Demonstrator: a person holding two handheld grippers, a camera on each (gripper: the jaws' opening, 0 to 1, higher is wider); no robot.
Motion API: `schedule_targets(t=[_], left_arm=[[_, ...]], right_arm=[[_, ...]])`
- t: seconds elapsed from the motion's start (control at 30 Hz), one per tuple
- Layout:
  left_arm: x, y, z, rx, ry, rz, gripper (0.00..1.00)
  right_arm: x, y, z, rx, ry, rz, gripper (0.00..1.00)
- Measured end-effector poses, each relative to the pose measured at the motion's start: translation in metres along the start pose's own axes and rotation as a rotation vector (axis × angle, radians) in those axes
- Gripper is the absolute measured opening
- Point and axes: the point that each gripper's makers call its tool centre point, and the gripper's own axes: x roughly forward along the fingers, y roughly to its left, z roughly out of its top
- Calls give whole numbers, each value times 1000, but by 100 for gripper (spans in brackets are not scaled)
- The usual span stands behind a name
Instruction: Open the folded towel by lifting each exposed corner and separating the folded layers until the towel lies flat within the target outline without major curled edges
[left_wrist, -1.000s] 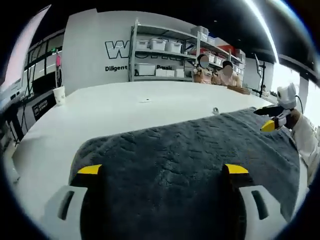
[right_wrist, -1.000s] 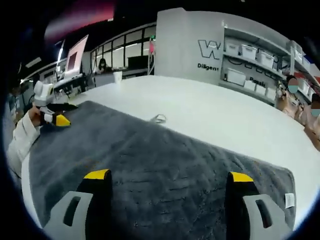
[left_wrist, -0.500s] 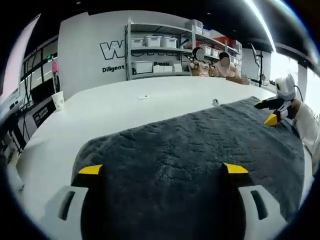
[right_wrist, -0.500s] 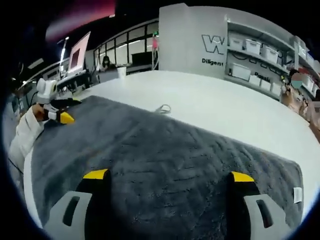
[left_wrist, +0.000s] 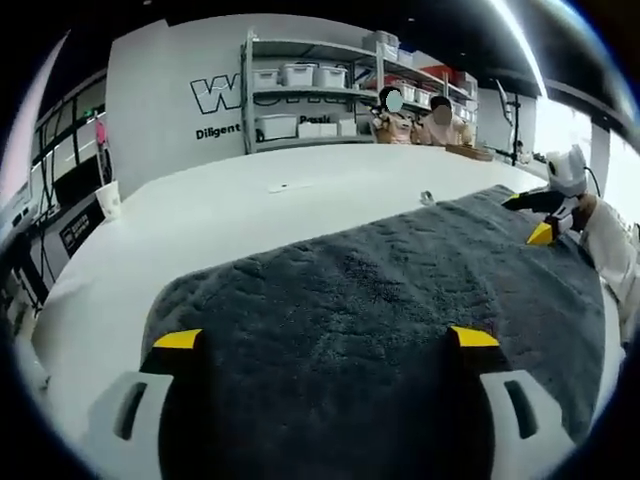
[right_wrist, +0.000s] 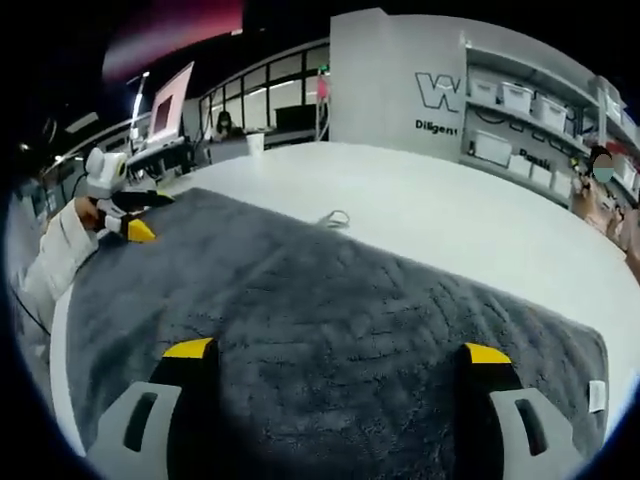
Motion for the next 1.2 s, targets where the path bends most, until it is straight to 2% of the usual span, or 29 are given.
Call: schedule_targets(t=[0.77,0.93,1.13,1.2], left_arm=[[0,1,1,4,-13,-11,98],[0,0,1,5,-12,-12,98],[1,1,1,7,-9,-16,99],[1,1,1,7,-9,-16,99]], right_arm=[[-5,7,1,10,-11,-1,98],[-11,1,7,44,-52,-28,99],[-23,-21,21,85,-137,-100,97],[-24,-26,19,89,-141,-112,96]])
